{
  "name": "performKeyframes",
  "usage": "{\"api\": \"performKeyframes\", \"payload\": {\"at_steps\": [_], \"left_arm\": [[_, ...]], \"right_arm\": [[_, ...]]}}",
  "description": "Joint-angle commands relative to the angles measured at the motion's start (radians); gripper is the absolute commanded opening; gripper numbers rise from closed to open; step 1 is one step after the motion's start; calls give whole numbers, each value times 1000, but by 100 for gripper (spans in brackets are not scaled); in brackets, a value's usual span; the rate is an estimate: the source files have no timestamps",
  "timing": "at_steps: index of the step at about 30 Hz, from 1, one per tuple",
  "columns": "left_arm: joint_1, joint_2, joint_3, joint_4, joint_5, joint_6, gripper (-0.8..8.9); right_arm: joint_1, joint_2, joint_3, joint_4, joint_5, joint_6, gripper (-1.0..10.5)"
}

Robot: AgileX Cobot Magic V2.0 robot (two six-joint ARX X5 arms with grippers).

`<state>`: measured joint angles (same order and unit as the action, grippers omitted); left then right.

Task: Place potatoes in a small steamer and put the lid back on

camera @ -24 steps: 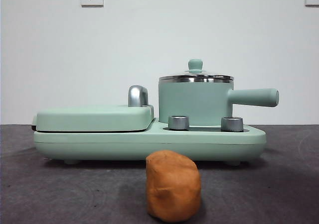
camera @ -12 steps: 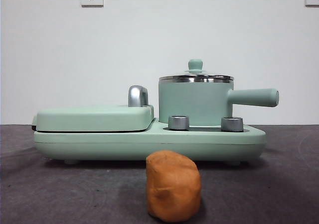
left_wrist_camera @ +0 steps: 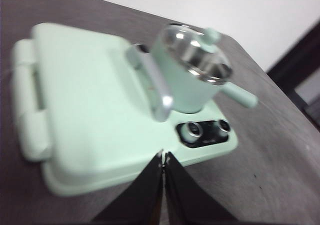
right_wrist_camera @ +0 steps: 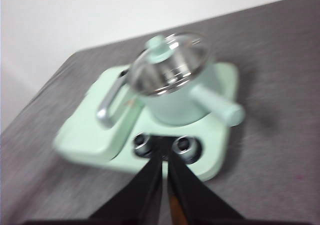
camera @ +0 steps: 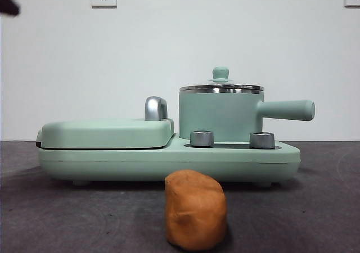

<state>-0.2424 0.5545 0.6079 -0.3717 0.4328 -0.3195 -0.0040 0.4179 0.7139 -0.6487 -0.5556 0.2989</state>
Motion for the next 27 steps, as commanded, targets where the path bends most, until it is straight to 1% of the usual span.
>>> {"api": "performKeyframes", "payload": {"at_steps": [1,6,8,10,13,15,16,18,20,22,23,24,27], "left_arm": [[-27,65,94,-14,27,85,8],[-72,179,222,-81,51,129,8],[-90,214,261,-110,52,141,8],[-106,236,285,-124,58,149,8],[-122,250,298,-130,58,151,14],[-128,252,298,-131,58,151,54],[-130,252,298,-133,58,151,95],[-136,252,298,-136,58,146,199],[-142,252,298,-139,58,141,307],[-149,252,299,-139,58,130,388],[-153,252,299,-139,58,120,421],[-157,254,300,-140,59,110,451],[-173,274,318,-175,66,95,524]], "right_arm": [[18,50,58,-23,-24,-63,15],[53,109,130,-60,-28,-105,16],[64,122,144,-63,-53,-119,16],[72,124,146,-62,-79,-129,16],[80,124,146,-64,-81,-131,16],[80,123,146,-64,-81,-131,17],[80,123,146,-64,-81,-130,18],[80,123,146,-64,-80,-130,82],[80,123,146,-64,-81,-129,257],[80,123,146,-64,-81,-126,400],[80,123,146,-66,-81,-123,446],[80,123,146,-69,-81,-123,468],[80,123,146,-85,-81,-123,470]]}}
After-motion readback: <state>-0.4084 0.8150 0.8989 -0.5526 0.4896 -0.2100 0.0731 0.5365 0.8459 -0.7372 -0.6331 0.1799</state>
